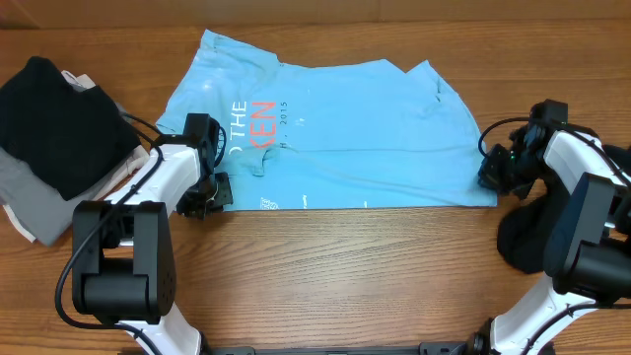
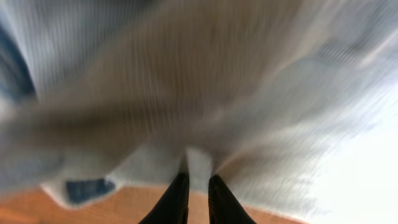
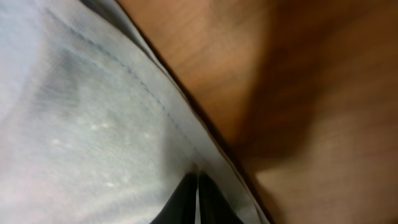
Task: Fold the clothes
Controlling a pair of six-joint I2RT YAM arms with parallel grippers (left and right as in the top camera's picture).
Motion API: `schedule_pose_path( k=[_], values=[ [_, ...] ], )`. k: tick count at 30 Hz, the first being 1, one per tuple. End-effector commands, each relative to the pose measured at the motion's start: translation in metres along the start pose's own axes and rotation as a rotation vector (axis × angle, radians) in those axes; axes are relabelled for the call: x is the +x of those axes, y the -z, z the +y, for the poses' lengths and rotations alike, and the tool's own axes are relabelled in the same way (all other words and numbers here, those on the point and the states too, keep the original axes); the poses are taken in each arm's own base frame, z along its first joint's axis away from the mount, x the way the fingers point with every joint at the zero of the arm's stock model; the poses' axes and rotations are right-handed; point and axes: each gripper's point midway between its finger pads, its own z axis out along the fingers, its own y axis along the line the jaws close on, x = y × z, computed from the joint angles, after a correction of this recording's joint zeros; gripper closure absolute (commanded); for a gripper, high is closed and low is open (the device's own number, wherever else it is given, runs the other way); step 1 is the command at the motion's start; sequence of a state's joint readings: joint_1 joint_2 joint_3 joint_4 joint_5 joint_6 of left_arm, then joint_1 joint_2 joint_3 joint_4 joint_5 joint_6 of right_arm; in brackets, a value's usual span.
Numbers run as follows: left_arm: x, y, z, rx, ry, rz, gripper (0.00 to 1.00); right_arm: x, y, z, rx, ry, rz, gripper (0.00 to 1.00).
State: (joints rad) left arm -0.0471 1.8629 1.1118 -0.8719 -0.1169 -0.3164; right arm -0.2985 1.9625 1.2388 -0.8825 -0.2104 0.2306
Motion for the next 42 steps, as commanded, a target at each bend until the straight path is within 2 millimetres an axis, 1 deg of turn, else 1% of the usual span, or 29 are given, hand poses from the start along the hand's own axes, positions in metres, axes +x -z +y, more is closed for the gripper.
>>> schedule_pose_path(
  k=[1, 2, 4, 7, 9, 13, 16, 20, 22, 23, 24, 26, 27, 29, 30, 34, 36, 37, 40, 42],
  values=[
    [0.032, -0.015, 0.012, -0.036, 0.025, 0.129, 0.87, 0.036, -0.019, -0.033, 0.141, -0.072, 0.138, 0.93],
    [0.036, -0.014, 0.014, -0.042, 0.022, 0.147, 0.89, 0.044, -0.016, -0.039, 0.158, -0.087, 0.171, 0.93],
    [0.041, -0.012, 0.015, -0.049, 0.016, 0.164, 0.91, 0.050, -0.014, -0.044, 0.166, -0.106, 0.200, 0.93],
    [0.044, -0.003, 0.017, -0.047, 0.017, 0.160, 0.91, 0.052, -0.010, -0.055, 0.181, -0.132, 0.213, 0.93],
    [0.037, 0.005, 0.017, -0.036, 0.023, 0.112, 0.90, 0.046, -0.010, -0.060, 0.186, -0.140, 0.190, 0.93],
    [0.020, 0.018, 0.032, -0.108, 0.053, 0.003, 0.86, 0.036, -0.011, -0.061, 0.177, -0.143, 0.154, 0.93],
    [0.017, 0.019, 0.045, -0.179, 0.084, -0.022, 0.85, 0.034, -0.012, -0.061, 0.174, -0.141, 0.145, 0.93],
    [0.015, 0.021, 0.052, -0.221, 0.095, -0.034, 0.86, 0.034, -0.012, -0.061, 0.174, -0.141, 0.143, 0.93],
    [0.016, 0.023, 0.062, -0.274, 0.109, -0.041, 0.85, 0.034, -0.012, -0.061, 0.174, -0.141, 0.143, 0.93],
    [0.013, 0.026, 0.070, -0.317, 0.132, -0.062, 0.85, 0.034, -0.012, -0.061, 0.174, -0.141, 0.143, 0.93],
    [0.010, 0.026, 0.073, -0.327, 0.151, -0.076, 0.85, 0.034, -0.012, -0.061, 0.174, -0.141, 0.143, 0.93],
    [0.003, 0.025, 0.068, -0.299, 0.168, -0.103, 0.85, 0.034, -0.012, -0.061, 0.173, -0.140, 0.143, 0.93],
    [0.002, 0.023, 0.061, -0.256, 0.172, -0.102, 0.86, 0.034, -0.012, -0.061, 0.173, -0.140, 0.143, 0.93],
    [0.001, 0.019, 0.037, -0.123, 0.132, -0.080, 0.85, 0.033, -0.012, -0.061, 0.173, -0.140, 0.141, 0.93],
    [0.001, 0.019, 0.033, -0.100, 0.125, -0.078, 0.84, 0.033, -0.012, -0.061, 0.173, -0.140, 0.140, 0.93],
    [-0.004, 0.018, 0.021, -0.036, 0.097, -0.089, 0.74, 0.033, -0.012, -0.061, 0.173, -0.140, 0.140, 0.93],
    [-0.006, 0.018, 0.021, -0.038, 0.096, -0.098, 0.69, 0.033, -0.012, -0.061, 0.173, -0.140, 0.140, 0.93],
    [-0.008, 0.019, 0.022, -0.045, 0.097, -0.107, 0.69, 0.033, -0.012, -0.061, 0.173, -0.140, 0.140, 0.93],
    [-0.011, 0.019, 0.030, -0.090, 0.101, -0.124, 0.70, 0.033, -0.012, -0.061, 0.173, -0.140, 0.141, 0.93],
    [-0.013, 0.021, 0.037, -0.131, 0.102, -0.137, 0.76, 0.033, -0.012, -0.061, 0.173, -0.140, 0.141, 0.93]
  ],
)
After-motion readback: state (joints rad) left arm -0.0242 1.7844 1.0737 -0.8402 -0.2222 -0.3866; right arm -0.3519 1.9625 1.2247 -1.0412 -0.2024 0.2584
